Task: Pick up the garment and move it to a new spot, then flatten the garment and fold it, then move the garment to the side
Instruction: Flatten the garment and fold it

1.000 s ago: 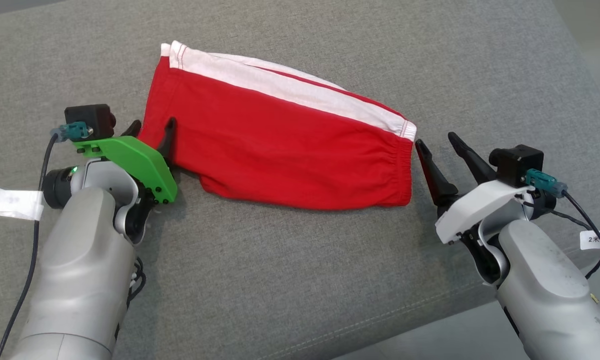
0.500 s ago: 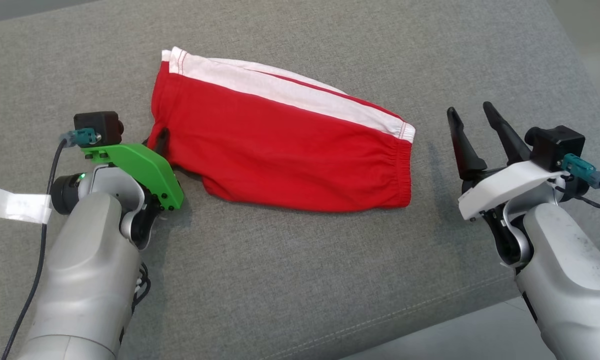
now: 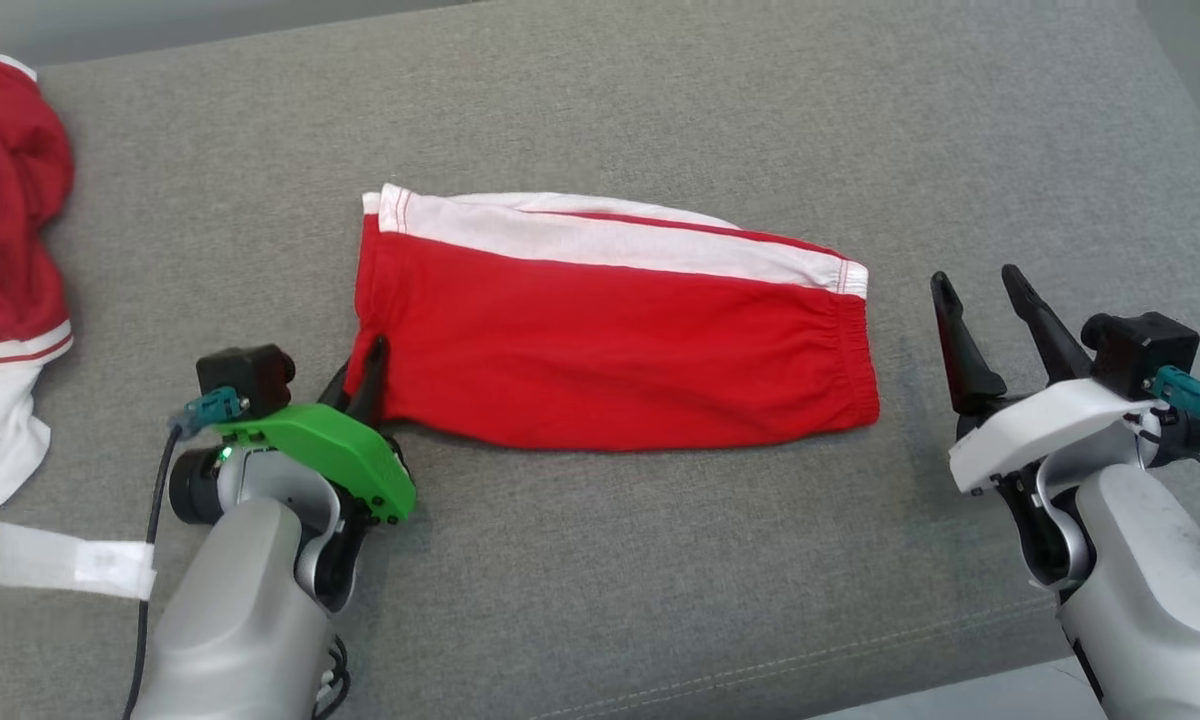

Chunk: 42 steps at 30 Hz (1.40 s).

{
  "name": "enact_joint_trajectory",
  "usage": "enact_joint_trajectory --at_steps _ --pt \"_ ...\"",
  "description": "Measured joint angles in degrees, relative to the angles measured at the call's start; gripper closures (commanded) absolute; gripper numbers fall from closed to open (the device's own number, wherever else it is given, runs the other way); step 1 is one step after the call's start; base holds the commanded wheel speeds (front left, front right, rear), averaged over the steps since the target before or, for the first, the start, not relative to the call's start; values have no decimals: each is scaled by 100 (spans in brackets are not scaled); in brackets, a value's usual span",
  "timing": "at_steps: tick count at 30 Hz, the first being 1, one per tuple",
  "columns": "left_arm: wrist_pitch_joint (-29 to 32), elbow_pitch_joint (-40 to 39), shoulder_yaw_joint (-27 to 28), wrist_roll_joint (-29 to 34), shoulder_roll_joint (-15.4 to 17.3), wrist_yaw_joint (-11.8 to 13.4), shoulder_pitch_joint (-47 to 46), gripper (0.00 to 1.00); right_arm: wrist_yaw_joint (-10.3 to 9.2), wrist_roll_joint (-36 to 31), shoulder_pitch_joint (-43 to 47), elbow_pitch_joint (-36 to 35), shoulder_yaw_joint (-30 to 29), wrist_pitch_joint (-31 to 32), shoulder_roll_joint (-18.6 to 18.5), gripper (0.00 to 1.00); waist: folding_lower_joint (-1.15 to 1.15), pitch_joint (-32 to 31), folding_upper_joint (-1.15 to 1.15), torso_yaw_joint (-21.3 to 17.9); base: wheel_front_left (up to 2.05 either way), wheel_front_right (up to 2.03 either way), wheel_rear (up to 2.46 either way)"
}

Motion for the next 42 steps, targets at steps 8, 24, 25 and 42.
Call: enact_joint_trajectory --at_steps 8,24,25,42 --pt "-336 -524 -269 -190 -15 -2 704 100 8 232 386 138 -27 97 0 0 0 -253 0 430 0 0 0" --pt "-438 -1539 -720 -620 15 265 1831 31 165 615 613 320 82 593 127 0 0 -634 0 1017 0 0 0" --pt "-448 -1601 -705 -619 20 311 1862 0 165 655 628 352 56 604 159 0 0 -649 0 1038 0 0 0" --pt "-504 -3274 169 140 43 1017 2170 0 168 1577 984 855 -441 724 584 0 0 -810 0 1401 0 0 0"
